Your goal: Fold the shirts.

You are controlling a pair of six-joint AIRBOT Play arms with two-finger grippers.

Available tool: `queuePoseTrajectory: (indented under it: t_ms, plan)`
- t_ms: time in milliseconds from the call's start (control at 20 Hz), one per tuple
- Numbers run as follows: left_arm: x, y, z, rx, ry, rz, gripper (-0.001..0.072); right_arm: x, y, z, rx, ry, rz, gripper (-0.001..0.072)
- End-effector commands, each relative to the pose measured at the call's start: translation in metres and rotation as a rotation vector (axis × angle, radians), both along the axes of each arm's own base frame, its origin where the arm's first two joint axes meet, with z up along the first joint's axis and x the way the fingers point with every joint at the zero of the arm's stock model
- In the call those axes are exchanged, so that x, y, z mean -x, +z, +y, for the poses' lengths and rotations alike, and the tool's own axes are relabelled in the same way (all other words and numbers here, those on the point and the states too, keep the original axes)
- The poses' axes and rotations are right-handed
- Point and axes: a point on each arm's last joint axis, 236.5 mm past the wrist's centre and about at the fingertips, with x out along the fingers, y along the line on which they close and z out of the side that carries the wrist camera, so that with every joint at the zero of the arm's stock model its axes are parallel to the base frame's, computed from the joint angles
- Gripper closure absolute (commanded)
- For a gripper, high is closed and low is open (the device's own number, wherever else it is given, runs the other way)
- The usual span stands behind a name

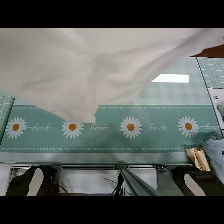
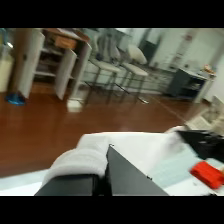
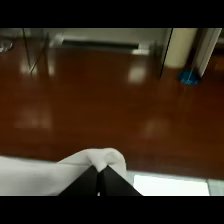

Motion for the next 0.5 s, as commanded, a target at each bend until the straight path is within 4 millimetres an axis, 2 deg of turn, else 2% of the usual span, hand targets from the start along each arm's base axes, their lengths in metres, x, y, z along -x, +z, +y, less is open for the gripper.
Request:
queuePoseTrajectory:
  t_ms: [0,250,350,450]
  plan:
    - [0.022,0.007,0.0,-0.037,0.072,0.043,0.0681,0.063,0.073,-0.023,0.04,-0.093,-0.156,0.0678]
    - [0.049,-0.025,-0.026,-0.077,-0.024,0.187,0.0681,0.121,0.094,-0.031,0.042,-0.121,-0.146,0.0679]
    - [0.06,-0.032,-0.035,-0.078,-0.038,0.22,0.068,0.137,0.095,-0.035,0.047,-0.137,-0.125,0.0679]
    - [0.067,-0.042,-0.039,-0.066,-0.056,0.286,0.0681,0.149,0.087,-0.044,0.062,-0.171,-0.067,0.0679]
